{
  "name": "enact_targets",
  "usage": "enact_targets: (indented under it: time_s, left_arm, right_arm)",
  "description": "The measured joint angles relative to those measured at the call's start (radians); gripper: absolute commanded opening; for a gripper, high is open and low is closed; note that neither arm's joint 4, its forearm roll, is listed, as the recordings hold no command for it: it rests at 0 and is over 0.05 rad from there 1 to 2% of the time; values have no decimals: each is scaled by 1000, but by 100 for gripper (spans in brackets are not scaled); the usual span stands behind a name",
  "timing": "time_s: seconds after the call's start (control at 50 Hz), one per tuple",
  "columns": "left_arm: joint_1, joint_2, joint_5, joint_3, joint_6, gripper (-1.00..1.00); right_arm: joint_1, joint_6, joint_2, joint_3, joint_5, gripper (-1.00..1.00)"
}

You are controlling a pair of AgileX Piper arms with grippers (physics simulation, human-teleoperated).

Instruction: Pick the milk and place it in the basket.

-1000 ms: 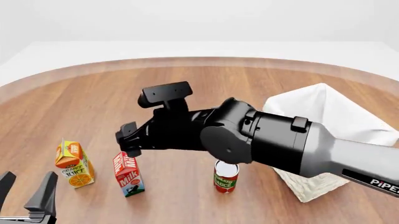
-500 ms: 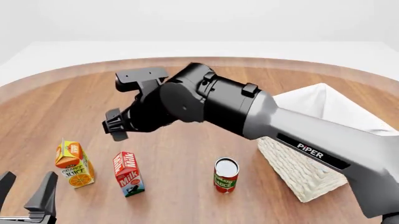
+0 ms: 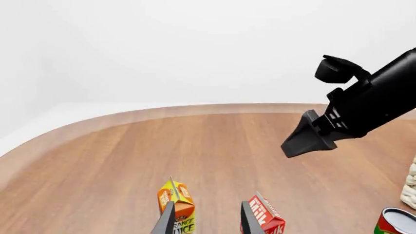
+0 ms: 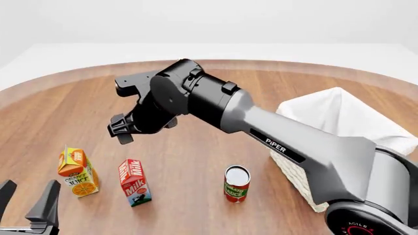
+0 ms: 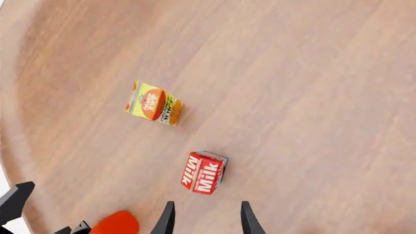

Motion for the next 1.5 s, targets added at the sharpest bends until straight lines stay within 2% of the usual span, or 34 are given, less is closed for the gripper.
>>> enact_targets:
  time_s: [0.32, 1.0, 1.5]
  left_arm:
    - [0, 0, 0, 0, 0, 100]
    - [0, 0, 0, 0, 0, 100]
    - [0, 0, 0, 0, 0, 100]
  right_arm:
    - [27, 19, 75, -53, 13, 100]
    - [69, 97, 120, 43, -90, 100]
    - [45, 110, 140, 70, -113, 100]
